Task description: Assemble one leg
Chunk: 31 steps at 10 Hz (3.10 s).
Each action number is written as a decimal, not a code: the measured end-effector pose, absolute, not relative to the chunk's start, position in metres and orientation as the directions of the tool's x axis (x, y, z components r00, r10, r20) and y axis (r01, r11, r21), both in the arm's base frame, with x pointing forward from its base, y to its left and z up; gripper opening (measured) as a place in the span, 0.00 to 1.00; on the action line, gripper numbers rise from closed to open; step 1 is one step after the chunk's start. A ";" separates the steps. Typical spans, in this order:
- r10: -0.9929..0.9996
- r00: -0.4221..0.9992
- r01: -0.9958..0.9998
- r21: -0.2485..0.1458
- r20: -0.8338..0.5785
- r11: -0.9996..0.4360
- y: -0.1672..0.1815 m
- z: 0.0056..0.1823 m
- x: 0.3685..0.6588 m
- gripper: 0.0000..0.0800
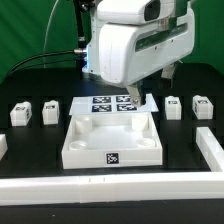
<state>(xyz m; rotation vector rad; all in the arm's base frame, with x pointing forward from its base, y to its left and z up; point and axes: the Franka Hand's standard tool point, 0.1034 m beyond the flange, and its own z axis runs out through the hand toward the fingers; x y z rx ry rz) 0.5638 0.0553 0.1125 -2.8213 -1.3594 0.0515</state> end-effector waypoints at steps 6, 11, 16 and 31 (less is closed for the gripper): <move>0.782 0.623 0.782 -0.023 -0.026 -0.623 0.055 0.112 0.564 0.81; 0.807 0.590 0.807 -0.016 -0.019 -0.590 0.047 0.105 0.553 0.81; 0.911 0.412 0.911 -0.027 -0.015 -0.413 0.006 0.080 0.490 0.81; 0.999 -0.036 0.999 -0.035 -0.038 0.034 -0.014 0.053 0.453 0.81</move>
Offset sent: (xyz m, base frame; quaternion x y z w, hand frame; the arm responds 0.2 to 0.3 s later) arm 0.0000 0.0000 0.0000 0.0000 0.0000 0.0000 1.0000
